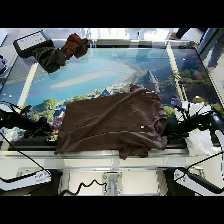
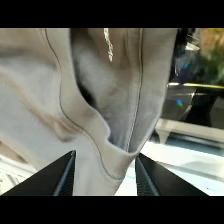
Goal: Fold the shirts.
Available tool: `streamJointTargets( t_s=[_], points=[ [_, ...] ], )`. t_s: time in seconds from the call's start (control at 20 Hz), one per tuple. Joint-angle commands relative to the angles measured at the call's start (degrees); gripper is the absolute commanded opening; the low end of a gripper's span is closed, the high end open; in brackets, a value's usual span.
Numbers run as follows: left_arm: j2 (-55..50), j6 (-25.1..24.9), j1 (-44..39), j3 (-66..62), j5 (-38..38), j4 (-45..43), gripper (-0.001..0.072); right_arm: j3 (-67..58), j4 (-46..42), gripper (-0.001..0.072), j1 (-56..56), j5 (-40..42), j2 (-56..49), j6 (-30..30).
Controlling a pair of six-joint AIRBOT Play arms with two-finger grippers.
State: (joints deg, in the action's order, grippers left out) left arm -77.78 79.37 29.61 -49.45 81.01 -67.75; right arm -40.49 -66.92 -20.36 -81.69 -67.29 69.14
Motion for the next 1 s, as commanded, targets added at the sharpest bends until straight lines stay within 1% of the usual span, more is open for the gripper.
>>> streamJointTargets(
  t_s=[0.0,0.3,0.5,0.75,0.85,0.95],
  points=[
    [-3.82,-1.42,0.94,-0.07,1.03,4.68,0.0431,0.0,1.14,0.0433,-0.02,0.83,0.0,0.0],
    [-5.64,-1.4,0.94,-0.07,-0.07,2.93,0.0432,0.0,1.44,0.0433,-0.02,1.84,0.0,-0.02],
    [-9.2,-1.42,0.66,-0.07,2.34,1.97,0.0432,0.0,2.21,0.0434,-0.02,2.03,0.0,-0.02],
    [-10.34,-1.68,0.63,-0.07,2.12,1.99,0.0431,0.0,2.91,0.0433,-0.02,2.23,0.0,-0.07],
    [-10.51,-1.79,0.61,-0.07,1.55,2.93,0.0431,0.0,2.93,0.0433,-0.02,2.43,0.0,-0.07],
    [-10.82,-2.97,0.17,-0.07,1.4,6.16,0.0431,0.0,2.93,0.0433,-0.02,2.56,0.0,-0.07]
  ],
)
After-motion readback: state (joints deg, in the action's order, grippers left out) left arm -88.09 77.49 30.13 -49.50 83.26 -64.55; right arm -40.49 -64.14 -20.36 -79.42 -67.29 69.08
